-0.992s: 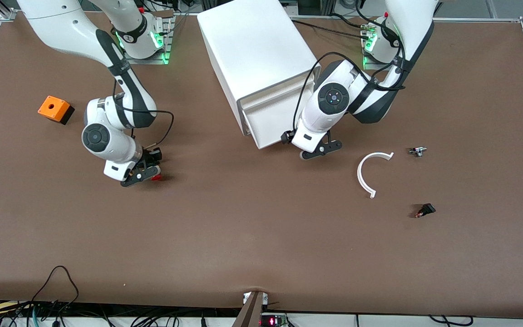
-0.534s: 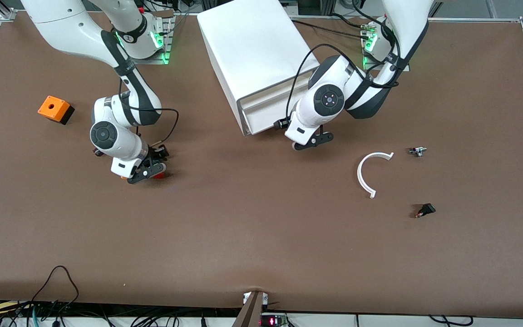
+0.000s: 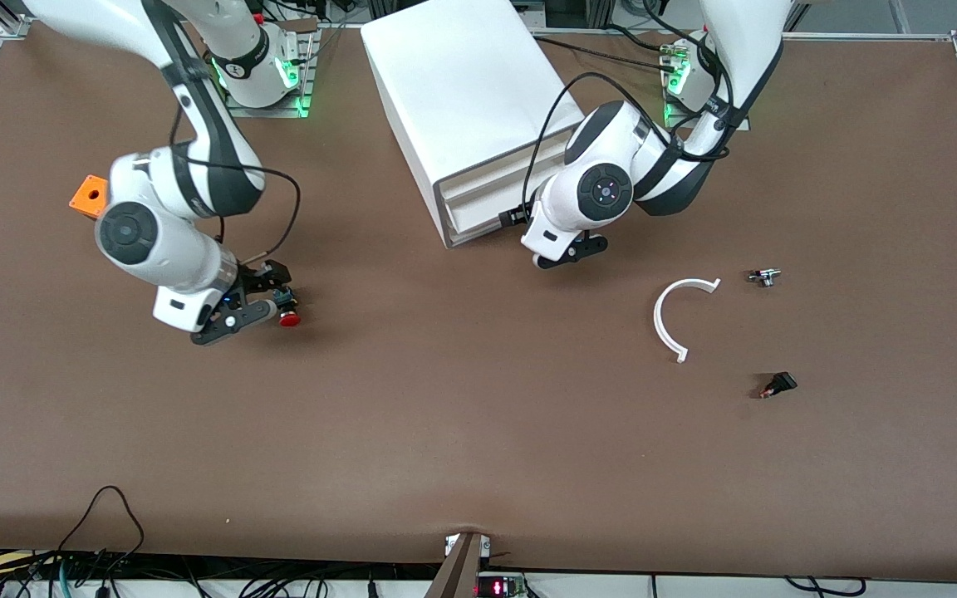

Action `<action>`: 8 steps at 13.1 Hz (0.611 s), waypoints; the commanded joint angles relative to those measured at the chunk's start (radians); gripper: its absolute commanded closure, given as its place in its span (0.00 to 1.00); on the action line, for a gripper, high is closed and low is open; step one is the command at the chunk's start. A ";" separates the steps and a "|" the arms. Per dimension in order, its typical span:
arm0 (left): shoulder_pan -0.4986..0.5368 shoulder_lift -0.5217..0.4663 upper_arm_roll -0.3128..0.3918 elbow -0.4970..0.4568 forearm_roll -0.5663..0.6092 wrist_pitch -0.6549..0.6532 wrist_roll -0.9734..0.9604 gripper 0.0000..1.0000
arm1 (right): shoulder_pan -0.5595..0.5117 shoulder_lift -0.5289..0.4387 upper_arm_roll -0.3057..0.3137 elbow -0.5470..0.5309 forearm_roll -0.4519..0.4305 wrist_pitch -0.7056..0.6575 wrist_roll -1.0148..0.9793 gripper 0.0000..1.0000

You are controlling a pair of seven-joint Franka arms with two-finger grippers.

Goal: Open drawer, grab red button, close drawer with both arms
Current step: 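Set the red button beside the yellow button and open the right gripper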

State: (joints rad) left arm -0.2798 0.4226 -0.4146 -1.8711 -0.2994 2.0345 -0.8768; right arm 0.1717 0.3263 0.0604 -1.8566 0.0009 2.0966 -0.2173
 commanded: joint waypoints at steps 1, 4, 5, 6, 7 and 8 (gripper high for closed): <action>0.007 -0.012 -0.016 -0.022 -0.043 -0.026 0.033 0.02 | -0.003 -0.012 0.003 0.097 0.016 -0.131 -0.005 0.00; 0.013 -0.007 -0.027 -0.020 -0.044 -0.033 0.035 0.02 | -0.003 -0.013 -0.002 0.201 0.014 -0.237 -0.001 0.00; 0.014 -0.007 -0.029 -0.019 -0.044 -0.033 0.036 0.02 | -0.004 -0.013 -0.004 0.227 0.011 -0.262 -0.001 0.00; 0.016 -0.007 -0.029 -0.017 -0.050 -0.033 0.038 0.02 | -0.004 -0.013 -0.004 0.252 0.011 -0.283 -0.002 0.00; 0.014 -0.007 -0.029 -0.017 -0.064 -0.033 0.039 0.02 | -0.004 -0.013 -0.007 0.276 0.007 -0.299 -0.002 0.00; 0.014 -0.007 -0.029 -0.017 -0.066 -0.033 0.039 0.02 | -0.004 -0.016 -0.019 0.293 0.004 -0.308 -0.004 0.00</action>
State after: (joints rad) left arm -0.2793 0.4250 -0.4308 -1.8792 -0.3296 2.0172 -0.8701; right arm 0.1713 0.3047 0.0518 -1.6181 0.0008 1.8335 -0.2173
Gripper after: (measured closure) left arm 0.022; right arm 0.000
